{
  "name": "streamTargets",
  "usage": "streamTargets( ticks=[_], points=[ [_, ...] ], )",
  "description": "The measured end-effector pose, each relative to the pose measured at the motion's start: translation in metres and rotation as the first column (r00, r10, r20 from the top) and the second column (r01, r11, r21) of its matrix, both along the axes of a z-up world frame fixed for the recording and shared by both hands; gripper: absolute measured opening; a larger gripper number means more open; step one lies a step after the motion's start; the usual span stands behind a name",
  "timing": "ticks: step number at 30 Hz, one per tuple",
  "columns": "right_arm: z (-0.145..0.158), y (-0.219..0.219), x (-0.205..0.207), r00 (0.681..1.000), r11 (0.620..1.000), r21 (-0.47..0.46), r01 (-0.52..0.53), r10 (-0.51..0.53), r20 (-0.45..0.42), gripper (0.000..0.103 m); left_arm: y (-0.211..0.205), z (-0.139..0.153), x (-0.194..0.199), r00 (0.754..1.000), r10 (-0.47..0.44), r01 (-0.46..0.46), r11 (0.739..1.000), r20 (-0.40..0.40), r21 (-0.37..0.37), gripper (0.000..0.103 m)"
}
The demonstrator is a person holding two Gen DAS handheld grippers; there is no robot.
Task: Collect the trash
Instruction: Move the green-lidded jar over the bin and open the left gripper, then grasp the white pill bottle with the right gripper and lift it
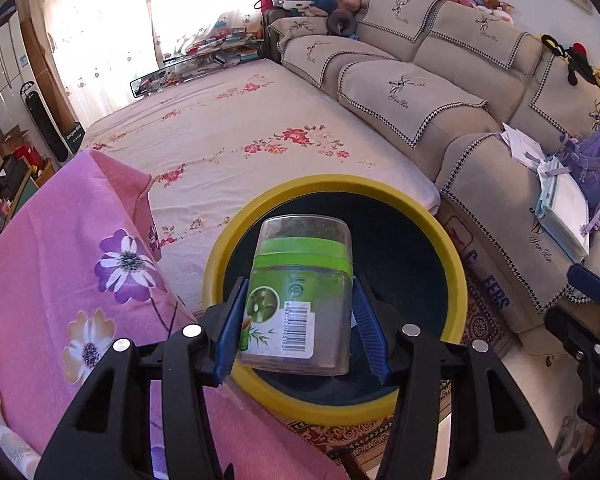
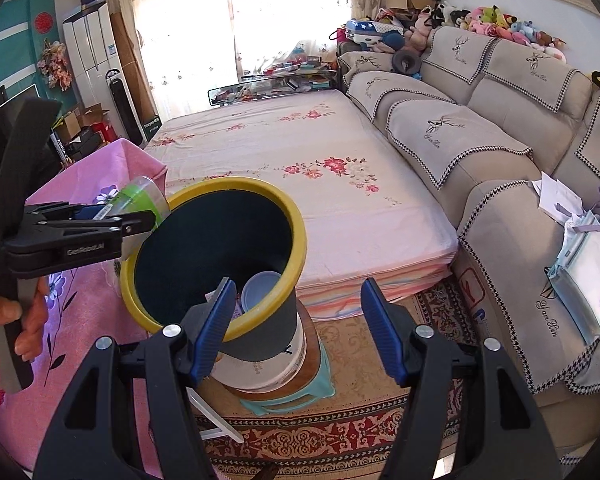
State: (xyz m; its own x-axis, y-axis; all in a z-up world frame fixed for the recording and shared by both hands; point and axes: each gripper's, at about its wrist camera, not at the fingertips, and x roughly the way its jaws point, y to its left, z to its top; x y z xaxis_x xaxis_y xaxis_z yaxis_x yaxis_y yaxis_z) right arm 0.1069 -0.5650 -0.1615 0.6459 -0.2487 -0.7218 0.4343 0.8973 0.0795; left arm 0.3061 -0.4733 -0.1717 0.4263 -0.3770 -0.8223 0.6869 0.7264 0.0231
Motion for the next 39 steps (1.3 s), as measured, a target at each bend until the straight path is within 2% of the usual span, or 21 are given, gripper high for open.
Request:
streamTargets(
  ticks=[2,3,4,9,11,14,17,22,25,27,33,36,39],
  points=[
    [-0.003,-0.005,0.000,1.000,1.000,0.006,0.011,-0.011,-0.005,0.062,-0.006,-0.005,0.007,1.000,0.019,-0.019,1.000,0.001,0.004,0.055],
    [-0.004,-0.006,0.000,1.000,1.000,0.008,0.013,-0.013,-0.008,0.062,-0.005,-0.004,0.010,1.000,0.029,-0.029,1.000,0.000,-0.001,0.066],
    [-0.005,-0.005,0.000,1.000,1.000,0.010,0.013,-0.013,-0.011,0.062,-0.004,-0.001,0.009,0.999,0.042,-0.042,0.999,0.005,-0.012,0.070],
    [-0.009,0.001,0.002,1.000,1.000,0.018,-0.006,0.007,-0.013,0.062,0.033,0.036,-0.015,0.995,0.075,-0.070,0.995,0.065,-0.078,0.073],
    [-0.010,0.007,0.004,1.000,1.000,0.022,-0.020,0.020,-0.013,0.062,0.061,0.056,-0.031,0.992,0.096,-0.086,0.990,0.087,-0.112,0.077],
    [-0.008,0.020,0.009,0.999,0.998,0.022,-0.051,0.051,-0.014,0.062,0.112,0.079,-0.057,0.989,0.129,-0.113,0.976,0.078,-0.187,0.084],
    [-0.004,0.039,0.017,0.995,0.995,0.019,-0.094,0.094,-0.012,0.062,0.164,0.094,-0.084,0.980,0.163,-0.139,0.971,0.116,-0.193,0.085],
    [0.005,0.087,0.041,0.972,0.972,0.026,-0.234,0.234,-0.010,0.062,0.260,0.109,-0.122,0.946,0.269,-0.232,0.951,0.182,-0.203,0.089],
    [0.011,0.129,0.060,0.938,0.938,0.022,-0.346,0.346,-0.013,0.062,0.309,0.111,-0.138,0.914,0.338,-0.300,0.936,0.225,-0.186,0.091],
    [0.015,0.158,0.072,0.904,0.904,0.032,-0.427,0.427,-0.009,0.062,0.343,0.110,-0.148,0.890,0.387,-0.351,0.919,0.241,-0.179,0.092],
    [0.017,0.251,0.111,0.767,0.767,0.059,-0.639,0.641,-0.017,0.062,0.417,0.100,-0.161,0.839,0.504,-0.471,0.861,0.203,-0.193,0.092],
    [0.015,0.287,0.128,0.701,0.699,0.086,-0.710,0.713,-0.006,0.062,0.436,0.092,-0.163,0.828,0.529,-0.497,0.846,0.185,-0.193,0.092],
    [0.014,0.314,0.146,0.648,0.646,0.104,-0.757,0.761,-0.010,0.062,0.438,0.086,-0.165,0.826,0.537,-0.506,0.840,0.168,-0.197,0.092]
  ],
)
